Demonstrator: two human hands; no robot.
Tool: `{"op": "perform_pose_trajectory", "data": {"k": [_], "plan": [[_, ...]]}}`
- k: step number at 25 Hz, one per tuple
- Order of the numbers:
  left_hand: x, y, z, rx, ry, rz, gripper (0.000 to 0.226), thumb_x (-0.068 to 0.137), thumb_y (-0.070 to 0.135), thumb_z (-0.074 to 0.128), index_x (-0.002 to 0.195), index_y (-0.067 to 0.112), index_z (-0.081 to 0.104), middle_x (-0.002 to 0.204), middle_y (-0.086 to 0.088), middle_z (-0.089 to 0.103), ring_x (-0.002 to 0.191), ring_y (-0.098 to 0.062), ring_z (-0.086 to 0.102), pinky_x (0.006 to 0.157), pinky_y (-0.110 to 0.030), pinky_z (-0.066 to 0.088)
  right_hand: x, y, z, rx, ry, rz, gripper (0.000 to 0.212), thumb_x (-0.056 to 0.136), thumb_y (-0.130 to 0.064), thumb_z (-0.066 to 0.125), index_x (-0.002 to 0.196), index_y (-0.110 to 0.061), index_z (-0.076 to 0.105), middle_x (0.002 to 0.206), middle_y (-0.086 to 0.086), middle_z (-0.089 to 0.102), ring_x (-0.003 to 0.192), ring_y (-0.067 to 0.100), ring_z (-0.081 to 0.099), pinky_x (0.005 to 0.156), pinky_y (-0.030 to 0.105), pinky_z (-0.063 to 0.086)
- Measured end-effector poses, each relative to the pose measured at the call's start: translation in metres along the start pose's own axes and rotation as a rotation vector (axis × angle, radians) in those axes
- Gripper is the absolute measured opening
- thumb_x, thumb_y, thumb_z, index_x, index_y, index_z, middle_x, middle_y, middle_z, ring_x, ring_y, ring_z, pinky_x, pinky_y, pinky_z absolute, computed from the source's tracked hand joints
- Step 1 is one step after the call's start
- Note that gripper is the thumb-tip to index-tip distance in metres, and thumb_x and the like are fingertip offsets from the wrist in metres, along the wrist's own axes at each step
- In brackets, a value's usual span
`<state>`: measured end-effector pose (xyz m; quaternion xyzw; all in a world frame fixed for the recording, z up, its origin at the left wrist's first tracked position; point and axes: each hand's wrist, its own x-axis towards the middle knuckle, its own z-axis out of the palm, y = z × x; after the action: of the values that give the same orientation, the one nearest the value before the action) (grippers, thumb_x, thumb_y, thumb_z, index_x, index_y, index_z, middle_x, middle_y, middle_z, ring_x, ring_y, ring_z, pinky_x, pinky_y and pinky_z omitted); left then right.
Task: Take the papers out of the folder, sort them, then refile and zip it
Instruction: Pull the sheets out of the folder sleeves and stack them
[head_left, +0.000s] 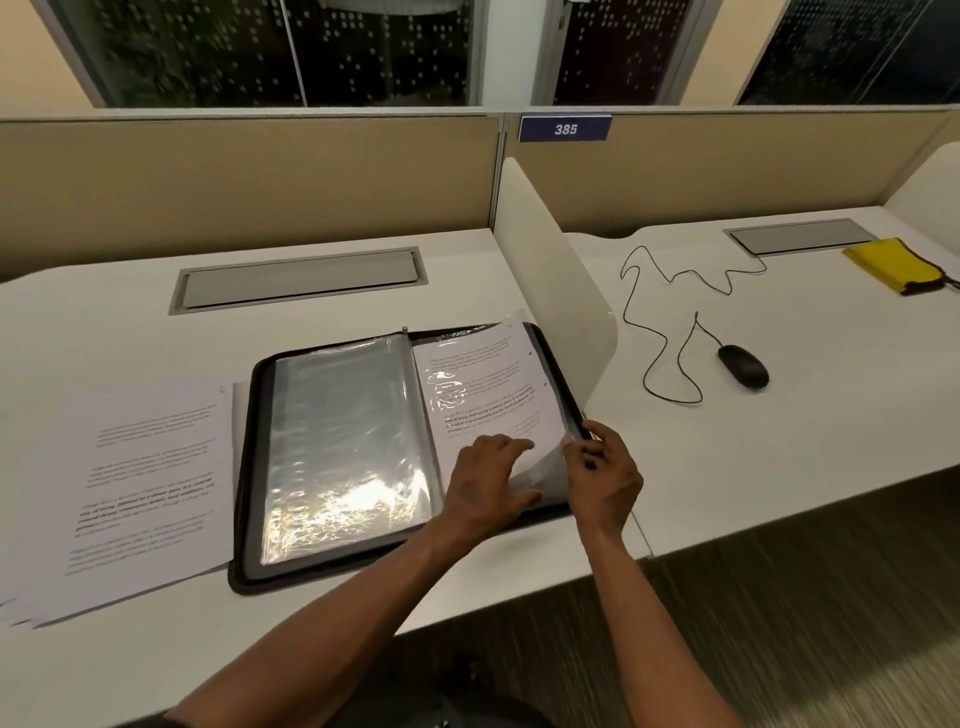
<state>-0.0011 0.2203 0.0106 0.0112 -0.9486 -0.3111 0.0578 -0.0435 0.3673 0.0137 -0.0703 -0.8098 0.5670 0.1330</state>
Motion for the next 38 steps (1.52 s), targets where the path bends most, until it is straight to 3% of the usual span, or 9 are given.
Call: {"op": "perform_pose_trajectory", "data": {"k": [3, 5, 8, 12, 17, 22, 28, 32, 38], "plan": [[0.003, 0.004, 0.005, -0.043, 0.096, 0.023, 0.031, 0.092, 0.043, 0.064, 0.116, 0.026, 0.07, 0.107, 0.006, 0.074, 0.098, -0.012, 0.065, 0.093, -0.032, 0.052, 0.003, -0.003, -0.009, 0.013, 0.008, -0.038, 0.03, 0.083, -0.02, 0.082, 0.11, -0.015, 0.071, 0.084, -0.004, 0.073, 0.078, 0.006, 0.07, 0.068, 0.008, 0.052], [0.002, 0.004, 0.007, -0.054, 0.139, 0.036, 0.022, 0.092, 0.037, 0.065, 0.106, 0.023, 0.075, 0.099, 0.004, 0.076, 0.089, -0.011, 0.068, 0.086, -0.029, 0.055, 0.002, -0.002, -0.015, 0.032, -0.002, -0.024, 0.028, 0.082, -0.024, 0.082, 0.108, -0.018, 0.07, 0.082, -0.005, 0.072, 0.077, 0.01, 0.072, 0.067, 0.012, 0.054], [-0.002, 0.005, 0.006, -0.081, 0.148, 0.03, 0.018, 0.092, 0.031, 0.067, 0.102, 0.021, 0.078, 0.096, 0.003, 0.077, 0.086, -0.013, 0.068, 0.082, -0.026, 0.053, -0.004, 0.001, -0.018, 0.004, -0.094, 0.016, 0.052, 0.078, -0.035, 0.085, 0.123, -0.023, 0.063, 0.093, -0.007, 0.07, 0.085, 0.003, 0.068, 0.074, 0.02, 0.058], [-0.002, 0.005, 0.009, -0.086, 0.145, 0.019, 0.016, 0.091, 0.024, 0.065, 0.1, 0.021, 0.078, 0.092, 0.003, 0.077, 0.082, -0.015, 0.069, 0.078, -0.03, 0.056, -0.013, 0.001, -0.015, -0.012, -0.347, 0.135, 0.099, 0.075, -0.034, 0.088, 0.155, -0.029, 0.03, 0.119, -0.005, 0.057, 0.096, -0.003, 0.061, 0.072, 0.01, 0.051], [-0.001, 0.007, 0.01, -0.168, 0.169, -0.055, 0.015, 0.091, 0.021, 0.064, 0.098, 0.02, 0.078, 0.092, 0.005, 0.077, 0.083, -0.011, 0.068, 0.079, -0.03, 0.056, -0.014, -0.006, -0.003, -0.004, -0.388, 0.196, 0.099, 0.085, -0.022, 0.081, 0.16, -0.027, 0.016, 0.119, -0.01, 0.05, 0.087, -0.013, 0.052, 0.064, 0.001, 0.045], [-0.001, 0.005, 0.009, -0.302, 0.254, -0.158, 0.008, 0.09, 0.016, 0.068, 0.091, 0.02, 0.076, 0.09, 0.007, 0.075, 0.083, -0.005, 0.067, 0.08, -0.019, 0.055, -0.011, 0.0, 0.005, 0.001, -0.444, 0.167, 0.113, 0.08, -0.025, 0.084, 0.16, -0.032, 0.006, 0.114, -0.01, 0.055, 0.093, -0.008, 0.059, 0.077, 0.012, 0.051], [-0.004, 0.009, 0.007, -0.318, 0.249, -0.123, 0.012, 0.089, 0.022, 0.069, 0.096, 0.021, 0.078, 0.092, 0.008, 0.076, 0.078, -0.003, 0.066, 0.075, -0.021, 0.055, -0.013, -0.001, 0.018, -0.005, -0.204, 0.211, 0.065, 0.092, -0.009, 0.069, 0.149, -0.02, 0.04, 0.115, -0.006, 0.059, 0.089, 0.0, 0.06, 0.07, 0.009, 0.049], [-0.006, 0.012, 0.01, -0.307, 0.223, -0.112, 0.014, 0.09, 0.023, 0.068, 0.098, 0.02, 0.079, 0.091, 0.005, 0.077, 0.08, -0.007, 0.067, 0.078, -0.024, 0.055, -0.009, -0.006, 0.033, -0.039, -0.059, 0.343, 0.013, 0.09, -0.004, 0.065, 0.102, -0.004, 0.068, 0.09, 0.001, 0.067, 0.09, 0.022, 0.07, 0.059, 0.01, 0.044], [-0.009, 0.008, 0.008, -0.272, 0.231, -0.091, 0.013, 0.089, 0.022, 0.069, 0.097, 0.02, 0.079, 0.09, 0.005, 0.076, 0.078, -0.003, 0.064, 0.077, -0.013, 0.046, -0.022, -0.007, 0.023, -0.029, -0.114, 0.253, 0.005, 0.09, -0.007, 0.067, 0.086, -0.011, 0.067, 0.08, -0.002, 0.068, 0.075, 0.01, 0.067, 0.055, 0.009, 0.045]]}}
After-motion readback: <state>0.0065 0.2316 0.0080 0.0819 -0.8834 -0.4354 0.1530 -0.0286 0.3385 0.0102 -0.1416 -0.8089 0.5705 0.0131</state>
